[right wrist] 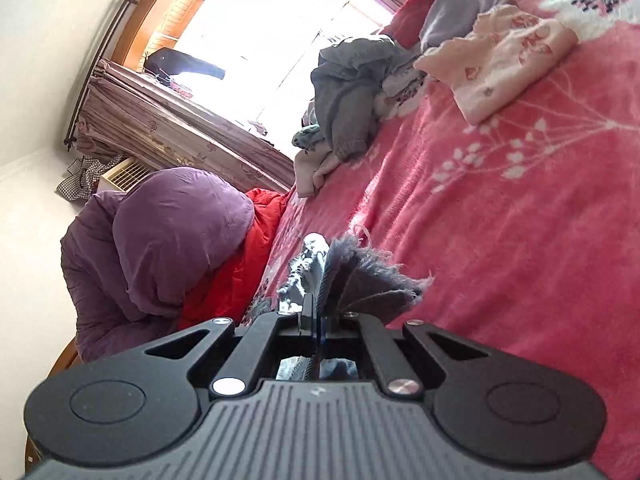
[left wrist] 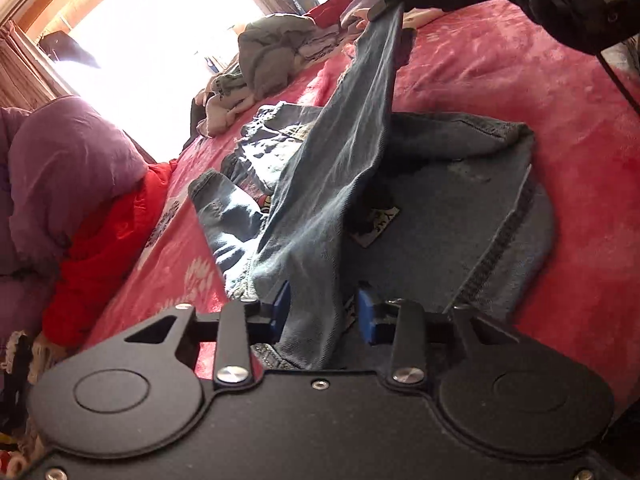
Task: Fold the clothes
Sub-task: 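Grasp the jeans leg with the left tool while the right tool lowers the hem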
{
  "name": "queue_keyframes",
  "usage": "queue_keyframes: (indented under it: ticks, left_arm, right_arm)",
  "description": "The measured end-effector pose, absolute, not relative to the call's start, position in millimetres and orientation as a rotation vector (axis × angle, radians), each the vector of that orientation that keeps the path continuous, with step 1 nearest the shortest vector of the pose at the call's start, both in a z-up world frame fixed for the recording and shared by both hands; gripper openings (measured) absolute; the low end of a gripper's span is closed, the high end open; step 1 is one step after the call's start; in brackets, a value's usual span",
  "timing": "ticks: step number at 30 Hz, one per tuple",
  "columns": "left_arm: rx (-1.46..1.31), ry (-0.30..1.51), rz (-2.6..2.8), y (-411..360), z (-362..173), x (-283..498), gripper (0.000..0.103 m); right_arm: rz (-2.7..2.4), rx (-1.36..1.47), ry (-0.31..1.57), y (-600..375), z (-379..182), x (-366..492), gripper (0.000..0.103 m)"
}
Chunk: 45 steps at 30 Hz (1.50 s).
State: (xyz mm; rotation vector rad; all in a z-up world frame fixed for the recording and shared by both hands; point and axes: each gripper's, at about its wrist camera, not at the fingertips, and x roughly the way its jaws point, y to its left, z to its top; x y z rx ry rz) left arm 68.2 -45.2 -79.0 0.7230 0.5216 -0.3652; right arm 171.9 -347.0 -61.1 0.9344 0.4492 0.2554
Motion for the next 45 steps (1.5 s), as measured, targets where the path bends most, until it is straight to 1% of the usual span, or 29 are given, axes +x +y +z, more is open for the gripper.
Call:
queue_keyframes:
  ticks: [2,3,4,5,6,7,10,15,20,23,32,36,42,43,44,45]
  left_arm:
    - [0.754,0.516,-0.353,-44.1,-82.6,67.6,0.034]
    - [0.770,0.513,-0.347,-43.5,-84.4,67.3,0.030]
    - [0.777,0.513,-0.347,-42.5,-85.2,67.3,0.022]
    - [0.769,0.519,-0.360,-40.8,-84.1,68.0,0.018]
    - [0.760,0.525,-0.373,-39.0,-82.9,68.6,0.011]
    - [0.747,0.529,-0.384,-36.7,-81.3,69.5,0.008]
    - [0.671,0.533,-0.405,-24.7,-73.0,73.7,0.005]
    - [0.486,0.540,-0.444,-0.3,-56.4,77.7,0.003]
    - [0.263,0.580,-0.444,28.5,-46.1,91.2,0.003]
    - [0.186,0.616,-0.445,37.1,-46.5,97.5,0.003]
    - [0.037,0.704,-0.459,54.2,-53.2,113.7,0.003]
    - [0.013,0.721,-0.451,57.6,-55.2,116.9,0.003]
    - [-0.025,0.749,-0.417,63.8,-59.0,122.6,0.003]
    - [-0.033,0.758,-0.408,65.1,-59.9,124.3,0.003]
    - [-0.039,0.764,-0.404,65.9,-60.9,125.5,0.003]
    - [-0.041,0.769,-0.404,66.0,-61.8,126.3,0.003]
  right_arm:
    - [0.247,0.895,0.451,-340.0,-44.1,173.8,0.004]
    - [0.243,0.871,0.455,-335.7,-36.5,177.2,0.004]
    - [0.240,0.848,0.460,-331.4,-28.9,180.6,0.004]
    - [0.236,0.825,0.464,-327.1,-21.2,184.0,0.004]
    - [0.232,0.802,0.468,-322.8,-13.6,187.4,0.004]
    - [0.226,0.775,0.471,-317.9,-6.1,192.2,0.004]
    - [0.208,0.706,0.480,-301.4,14.7,206.6,0.004]
    - [0.173,0.615,0.533,-268.8,39.7,237.3,0.004]
    - [0.154,0.517,0.620,-229.4,45.4,276.4,0.004]
    - [0.146,0.436,0.651,-204.1,42.7,298.0,0.004]
    - [0.155,0.282,0.728,-139.9,26.3,348.7,0.004]
    - [0.151,0.184,0.768,-110.7,15.8,369.9,0.004]
    - [0.170,0.134,0.811,-81.2,-6.7,392.1,0.004]
    - [0.198,0.152,0.822,-79.1,-9.4,395.9,0.005]
    - [0.213,0.170,0.829,-78.1,-10.2,398.8,0.009]
    - [0.241,0.188,0.822,-78.7,-7.6,399.9,0.016]
